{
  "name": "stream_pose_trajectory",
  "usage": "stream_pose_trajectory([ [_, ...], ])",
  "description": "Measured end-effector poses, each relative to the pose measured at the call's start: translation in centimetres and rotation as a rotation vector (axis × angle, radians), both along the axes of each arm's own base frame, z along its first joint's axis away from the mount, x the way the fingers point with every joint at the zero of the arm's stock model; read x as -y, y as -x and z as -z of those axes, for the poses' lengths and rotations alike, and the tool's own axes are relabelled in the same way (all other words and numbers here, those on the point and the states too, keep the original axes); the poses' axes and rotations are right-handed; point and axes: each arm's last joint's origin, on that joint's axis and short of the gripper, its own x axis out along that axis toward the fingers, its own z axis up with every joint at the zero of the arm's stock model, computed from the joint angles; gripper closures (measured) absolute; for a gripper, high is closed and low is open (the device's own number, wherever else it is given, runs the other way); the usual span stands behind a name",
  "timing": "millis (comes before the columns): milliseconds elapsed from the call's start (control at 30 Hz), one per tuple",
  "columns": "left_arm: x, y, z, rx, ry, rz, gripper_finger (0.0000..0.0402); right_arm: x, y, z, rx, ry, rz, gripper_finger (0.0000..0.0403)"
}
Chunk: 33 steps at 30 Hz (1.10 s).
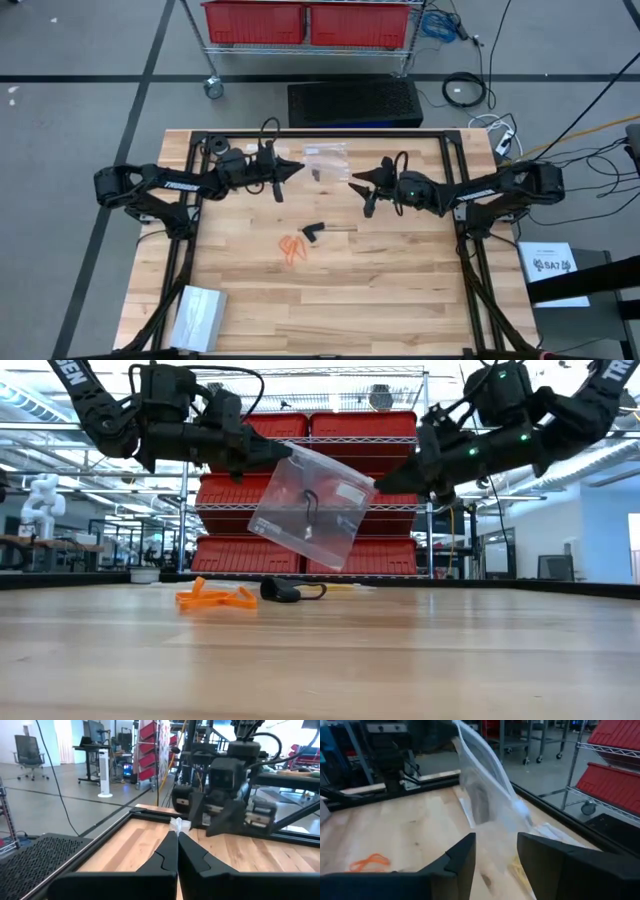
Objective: Sort rubber bands
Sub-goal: Put the middle black rubber band into the right transparent zip bag
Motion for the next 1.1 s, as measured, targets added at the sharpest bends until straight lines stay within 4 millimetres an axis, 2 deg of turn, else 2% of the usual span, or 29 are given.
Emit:
stream_pose_trajectory([
  [267, 0.1, 0.0, -0.1, 0.006, 0.001, 0.015, 0.0402, 1.1, -1.7, 0.4, -0.038, 0.033, -0.01, 0.0287],
  [500, 0.1, 0.0, 0.0, 0.004, 0.002, 0.015, 0.0402, 1.2, -1.8, -0.1, -0.025, 0.083, -0.004, 0.0392],
  [833, 0.4, -0.2, -0.2, 0.022, -0.005, 0.031, 0.0401, 1.3, -2.3, -1.2, 0.042, 0.106, -0.031, 0.0402],
  [1100, 0.8, -0.4, -0.4, 0.026, -0.016, 0.046, 0.0402, 1.6, -4.2, -2.7, -0.082, 0.084, -0.069, 0.0402],
])
